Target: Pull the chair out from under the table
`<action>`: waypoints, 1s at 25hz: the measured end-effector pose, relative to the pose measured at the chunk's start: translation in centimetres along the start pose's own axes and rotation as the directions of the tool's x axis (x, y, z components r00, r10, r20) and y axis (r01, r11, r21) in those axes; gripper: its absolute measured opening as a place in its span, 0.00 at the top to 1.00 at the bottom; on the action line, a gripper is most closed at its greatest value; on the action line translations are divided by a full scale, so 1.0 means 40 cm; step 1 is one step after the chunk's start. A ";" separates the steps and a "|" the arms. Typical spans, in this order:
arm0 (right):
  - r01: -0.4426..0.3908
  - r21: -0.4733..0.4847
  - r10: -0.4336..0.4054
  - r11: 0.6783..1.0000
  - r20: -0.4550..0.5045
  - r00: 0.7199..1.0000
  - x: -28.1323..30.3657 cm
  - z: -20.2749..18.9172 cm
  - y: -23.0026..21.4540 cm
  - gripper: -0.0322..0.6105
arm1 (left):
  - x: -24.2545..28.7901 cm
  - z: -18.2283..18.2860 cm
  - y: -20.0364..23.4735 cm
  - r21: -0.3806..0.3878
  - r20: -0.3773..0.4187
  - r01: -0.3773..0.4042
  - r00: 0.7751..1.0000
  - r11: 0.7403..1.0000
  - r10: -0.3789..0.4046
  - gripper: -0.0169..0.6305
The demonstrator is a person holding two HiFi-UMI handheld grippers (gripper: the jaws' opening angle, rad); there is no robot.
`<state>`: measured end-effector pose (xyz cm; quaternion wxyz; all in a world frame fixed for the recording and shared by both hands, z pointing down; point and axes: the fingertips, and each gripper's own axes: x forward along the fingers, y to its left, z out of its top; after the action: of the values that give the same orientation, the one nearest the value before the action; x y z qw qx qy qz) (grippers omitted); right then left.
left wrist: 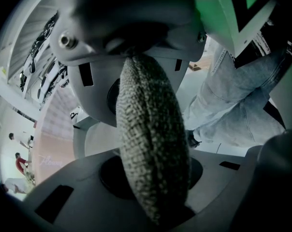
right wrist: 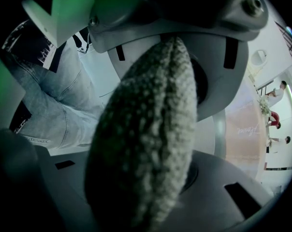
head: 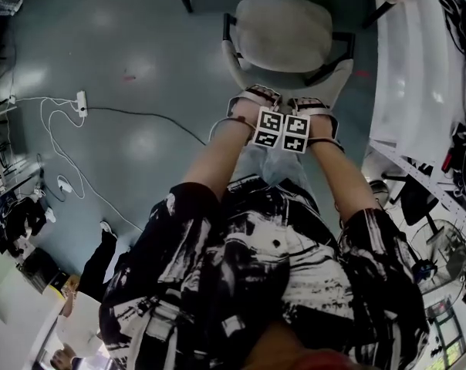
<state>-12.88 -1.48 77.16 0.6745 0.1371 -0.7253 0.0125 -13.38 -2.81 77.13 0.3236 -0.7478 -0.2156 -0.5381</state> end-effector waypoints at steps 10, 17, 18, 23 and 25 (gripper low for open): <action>-0.011 0.004 0.011 1.000 -0.001 1.000 -0.011 -0.002 0.053 0.76 | -0.005 0.033 -0.043 0.001 0.004 0.007 1.000 1.000 -0.007 0.82; -0.020 -0.011 0.020 1.000 0.000 1.000 -0.024 -0.008 0.128 0.76 | -0.010 0.081 -0.104 -0.018 0.006 0.011 1.000 1.000 -0.011 0.82; -0.021 -0.014 0.021 1.000 0.000 1.000 -0.025 -0.011 0.140 0.76 | -0.010 0.089 -0.112 -0.020 0.005 0.010 1.000 1.000 -0.010 0.82; -0.016 -0.020 0.016 1.000 0.001 1.000 -0.026 -0.016 0.178 0.76 | -0.007 0.111 -0.142 -0.023 -0.002 0.005 1.000 1.000 -0.005 0.82; -0.014 -0.022 0.015 1.000 0.001 1.000 -0.028 -0.016 0.183 0.76 | -0.009 0.115 -0.148 -0.026 -0.002 0.007 1.000 1.000 -0.007 0.82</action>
<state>-13.76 5.92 77.34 0.6755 0.1244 -0.7267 0.0093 -14.41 4.62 77.33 0.3124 -0.7506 -0.2109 -0.5427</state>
